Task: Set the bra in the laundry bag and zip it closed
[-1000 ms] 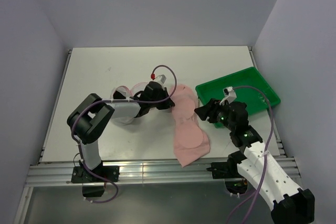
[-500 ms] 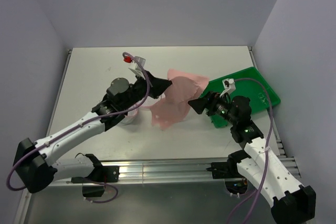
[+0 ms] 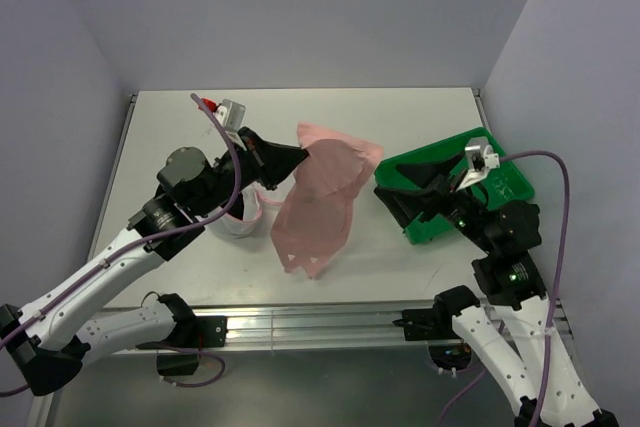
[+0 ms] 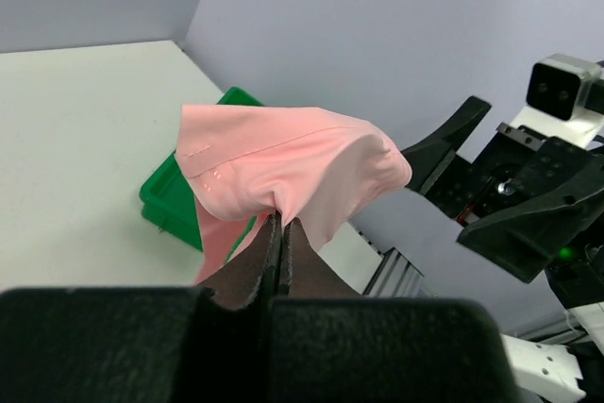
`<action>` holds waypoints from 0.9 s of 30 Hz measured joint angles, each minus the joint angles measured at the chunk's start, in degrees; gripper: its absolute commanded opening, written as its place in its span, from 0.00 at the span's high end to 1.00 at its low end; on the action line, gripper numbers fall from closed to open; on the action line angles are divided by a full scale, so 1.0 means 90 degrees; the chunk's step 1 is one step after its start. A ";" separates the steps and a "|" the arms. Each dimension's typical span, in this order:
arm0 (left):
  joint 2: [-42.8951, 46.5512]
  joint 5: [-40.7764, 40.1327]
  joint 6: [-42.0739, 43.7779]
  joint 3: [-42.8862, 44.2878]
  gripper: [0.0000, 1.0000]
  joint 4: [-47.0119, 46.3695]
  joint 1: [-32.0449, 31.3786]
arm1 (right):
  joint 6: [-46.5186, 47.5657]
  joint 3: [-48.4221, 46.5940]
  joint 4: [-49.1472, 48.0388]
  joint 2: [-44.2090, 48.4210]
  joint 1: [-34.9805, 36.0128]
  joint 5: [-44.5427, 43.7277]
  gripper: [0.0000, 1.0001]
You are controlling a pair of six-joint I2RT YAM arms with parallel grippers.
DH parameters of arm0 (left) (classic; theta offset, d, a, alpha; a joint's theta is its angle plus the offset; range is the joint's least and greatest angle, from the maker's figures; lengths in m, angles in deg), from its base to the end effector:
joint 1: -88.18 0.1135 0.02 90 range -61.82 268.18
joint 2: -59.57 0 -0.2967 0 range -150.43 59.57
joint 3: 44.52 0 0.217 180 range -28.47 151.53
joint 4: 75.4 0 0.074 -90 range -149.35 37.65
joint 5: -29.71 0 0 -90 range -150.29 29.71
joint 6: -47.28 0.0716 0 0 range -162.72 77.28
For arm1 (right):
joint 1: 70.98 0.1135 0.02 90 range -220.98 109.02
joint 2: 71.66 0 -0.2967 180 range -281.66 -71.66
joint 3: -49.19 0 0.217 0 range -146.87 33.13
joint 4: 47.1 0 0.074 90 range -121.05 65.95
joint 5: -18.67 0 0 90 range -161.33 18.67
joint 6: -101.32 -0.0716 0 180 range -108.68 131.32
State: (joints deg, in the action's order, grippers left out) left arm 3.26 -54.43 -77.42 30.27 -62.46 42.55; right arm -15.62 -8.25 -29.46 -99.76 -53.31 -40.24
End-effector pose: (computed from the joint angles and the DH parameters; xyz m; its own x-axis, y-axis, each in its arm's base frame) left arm 0.1387 -0.1522 0.4432 -0.3898 -0.4114 -0.8239 0.6815 0.4729 -0.5585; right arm 0.0649 0.0595 0.3870 -0.1638 0.3550 -0.9204 -0.7488 0.5627 0.3503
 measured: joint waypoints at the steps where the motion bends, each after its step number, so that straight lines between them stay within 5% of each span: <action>1: 0.0034 0.0041 0.0000 0.0051 1.00 0.0022 0.0000 | 0.0056 -0.0138 -0.0015 0.0058 0.0000 0.0012 0.03; 13: 0.0126 0.0406 0.0002 0.0170 1.00 0.0408 -0.0032 | 0.0495 -0.1931 -0.0318 -0.1758 0.0262 0.0925 0.05; 18: 0.0129 0.0537 0.0002 0.0170 1.00 0.0454 -0.0036 | 0.0811 -0.2001 0.0080 -0.2322 0.0828 0.1178 0.14; 21: 0.0148 0.0602 0.0000 0.0170 1.00 0.0474 -0.0036 | 0.1022 -0.2001 0.0367 -0.2472 0.1003 0.1202 0.33; 23: 0.0168 0.0641 0.0002 0.0170 1.00 0.0478 -0.0036 | 0.1110 -0.2001 0.0461 -0.2538 0.1056 0.1231 0.35; 24: 0.0180 0.0658 0.0002 0.0170 1.00 0.0483 -0.0036 | 0.1127 -0.2008 0.0469 -0.2569 0.1066 0.1251 0.55; 27: 0.0245 0.0702 -0.0005 0.0165 0.96 0.0488 -0.0036 | 0.1173 -0.2076 0.0486 -0.2669 0.1093 0.1265 0.90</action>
State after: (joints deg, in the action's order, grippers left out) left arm 5.46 -48.11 -77.47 31.76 -58.07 42.23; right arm -5.06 -26.94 -25.09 -123.78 -43.47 -28.85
